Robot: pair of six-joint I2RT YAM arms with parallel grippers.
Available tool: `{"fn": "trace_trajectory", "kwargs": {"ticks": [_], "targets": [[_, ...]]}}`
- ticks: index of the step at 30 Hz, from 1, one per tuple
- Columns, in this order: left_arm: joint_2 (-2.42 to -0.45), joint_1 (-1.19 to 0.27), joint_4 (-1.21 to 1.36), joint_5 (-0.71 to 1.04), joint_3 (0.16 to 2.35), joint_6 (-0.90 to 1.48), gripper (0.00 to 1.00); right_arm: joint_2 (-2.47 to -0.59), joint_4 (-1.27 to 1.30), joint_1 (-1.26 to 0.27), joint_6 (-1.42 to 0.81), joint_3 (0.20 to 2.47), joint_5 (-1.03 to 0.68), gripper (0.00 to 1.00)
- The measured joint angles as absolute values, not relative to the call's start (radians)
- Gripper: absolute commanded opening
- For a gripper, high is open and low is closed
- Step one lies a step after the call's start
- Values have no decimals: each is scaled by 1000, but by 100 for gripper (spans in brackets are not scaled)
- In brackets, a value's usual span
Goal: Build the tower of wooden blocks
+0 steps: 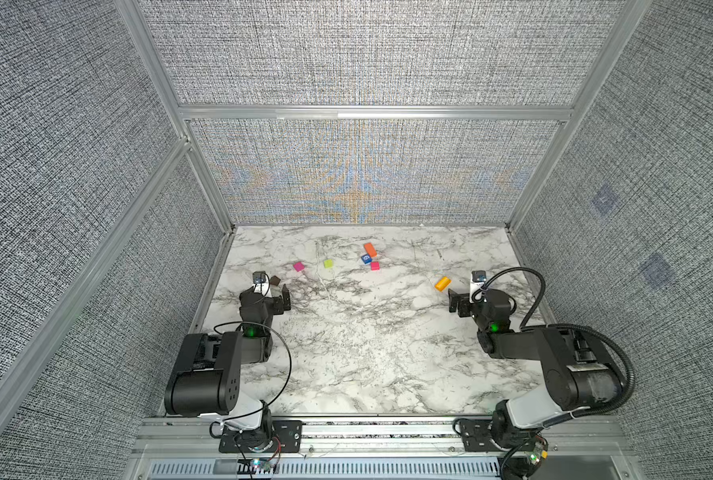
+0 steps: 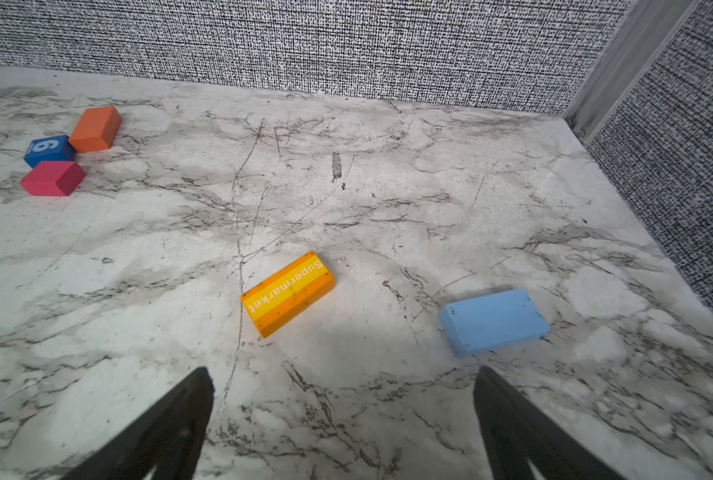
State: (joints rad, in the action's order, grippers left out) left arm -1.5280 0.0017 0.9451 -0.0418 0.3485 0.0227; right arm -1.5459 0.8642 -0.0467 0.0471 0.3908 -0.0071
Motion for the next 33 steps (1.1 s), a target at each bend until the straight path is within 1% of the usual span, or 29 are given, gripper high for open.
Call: {"fn": "trace_trajectory", "kwargs": {"ticks": [18, 27, 30, 33], "targets": [[-1528, 1, 945, -42, 349, 23, 99, -1546, 865, -46, 47, 390, -9, 99], [-1530, 2, 942, -42, 353, 23, 99, -1546, 872, -20, 28, 384, -41, 99], [-1502, 2, 910, -46, 356, 23, 99, -1524, 921, -23, -1, 322, 14, 99], [-1420, 2, 822, -49, 392, 23, 99, -1448, 939, -25, -28, 252, 102, 99]]}}
